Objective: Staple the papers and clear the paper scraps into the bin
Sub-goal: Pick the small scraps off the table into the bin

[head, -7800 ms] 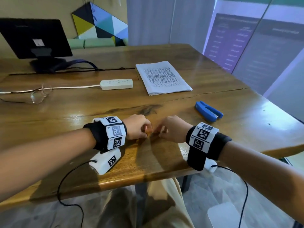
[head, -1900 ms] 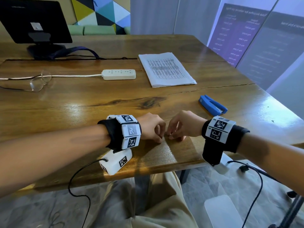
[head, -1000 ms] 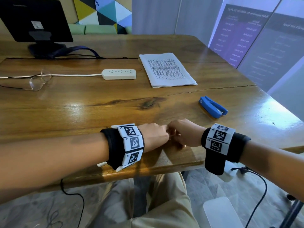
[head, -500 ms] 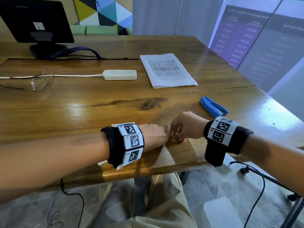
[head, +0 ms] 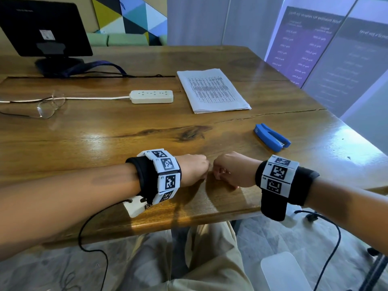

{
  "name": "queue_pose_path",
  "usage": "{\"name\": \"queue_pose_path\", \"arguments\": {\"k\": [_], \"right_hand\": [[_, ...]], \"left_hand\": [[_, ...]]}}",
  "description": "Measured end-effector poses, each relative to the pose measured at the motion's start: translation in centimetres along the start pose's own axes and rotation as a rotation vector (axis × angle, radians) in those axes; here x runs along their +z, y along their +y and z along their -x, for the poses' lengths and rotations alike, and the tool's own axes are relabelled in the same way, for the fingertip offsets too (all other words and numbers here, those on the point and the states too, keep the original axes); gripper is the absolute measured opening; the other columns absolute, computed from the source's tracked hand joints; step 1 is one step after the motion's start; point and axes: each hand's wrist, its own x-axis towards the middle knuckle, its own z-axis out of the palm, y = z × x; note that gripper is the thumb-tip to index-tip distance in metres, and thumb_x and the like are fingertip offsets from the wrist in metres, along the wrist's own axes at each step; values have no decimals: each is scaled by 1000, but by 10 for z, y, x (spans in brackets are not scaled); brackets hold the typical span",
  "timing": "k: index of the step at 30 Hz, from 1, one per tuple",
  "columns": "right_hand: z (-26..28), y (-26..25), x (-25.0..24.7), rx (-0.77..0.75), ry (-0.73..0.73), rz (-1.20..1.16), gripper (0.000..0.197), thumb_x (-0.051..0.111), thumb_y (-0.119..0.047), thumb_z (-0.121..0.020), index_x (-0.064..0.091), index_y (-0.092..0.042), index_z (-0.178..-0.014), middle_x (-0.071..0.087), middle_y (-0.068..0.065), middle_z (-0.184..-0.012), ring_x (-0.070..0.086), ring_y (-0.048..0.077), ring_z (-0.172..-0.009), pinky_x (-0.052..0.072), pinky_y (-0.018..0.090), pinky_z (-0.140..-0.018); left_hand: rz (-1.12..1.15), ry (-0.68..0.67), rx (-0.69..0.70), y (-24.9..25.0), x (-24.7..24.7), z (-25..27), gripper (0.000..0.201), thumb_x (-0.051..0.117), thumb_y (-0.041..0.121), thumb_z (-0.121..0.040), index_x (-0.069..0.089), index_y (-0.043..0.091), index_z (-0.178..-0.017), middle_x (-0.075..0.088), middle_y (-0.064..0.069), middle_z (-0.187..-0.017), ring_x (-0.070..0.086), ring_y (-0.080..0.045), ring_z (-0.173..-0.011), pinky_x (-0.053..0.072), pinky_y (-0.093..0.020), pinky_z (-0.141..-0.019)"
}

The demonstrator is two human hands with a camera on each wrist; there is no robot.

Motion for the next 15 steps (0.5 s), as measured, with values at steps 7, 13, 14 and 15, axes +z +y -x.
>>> {"name": "queue_pose_path", "arguments": {"k": [7, 13, 14, 15], "right_hand": [[-4, 5, -2, 49, -69, -74, 23, 45, -18, -96, 58, -12, -114, 58, 6, -117, 55, 20, -103, 44, 30, -90], [-4, 14, -8, 77, -26, -288, 20, 48, -18, -96, 58, -7, -108, 59, 0, -95, 60, 14, -73, 51, 26, -73], [-4, 15, -9, 75, -29, -321, 19, 48, -18, -96, 58, -6, -107, 59, -1, -88, 62, 14, -67, 53, 25, -68], [-4, 16, -11, 73, -31, -346, 19, 47, -18, -96, 57, -5, -105, 59, -1, -82, 64, 14, -62, 54, 26, -65]], "left_hand": [[101, 7, -38, -8, -5, 0, 25, 41, 23, -99, 53, 7, -113, 52, -10, -121, 50, -24, -111, 38, -30, -91], [227, 114, -35, -26, -14, 7, 22, 42, 23, -99, 56, 9, -108, 56, -6, -115, 51, -16, -102, 38, -25, -88], [246, 130, -39, -29, -15, 8, 22, 43, 24, -98, 57, 9, -108, 58, -5, -113, 51, -15, -99, 38, -25, -86], [267, 144, -44, -31, -16, 9, 23, 43, 24, -98, 57, 9, -108, 58, -4, -109, 50, -13, -95, 38, -24, -83]]}}
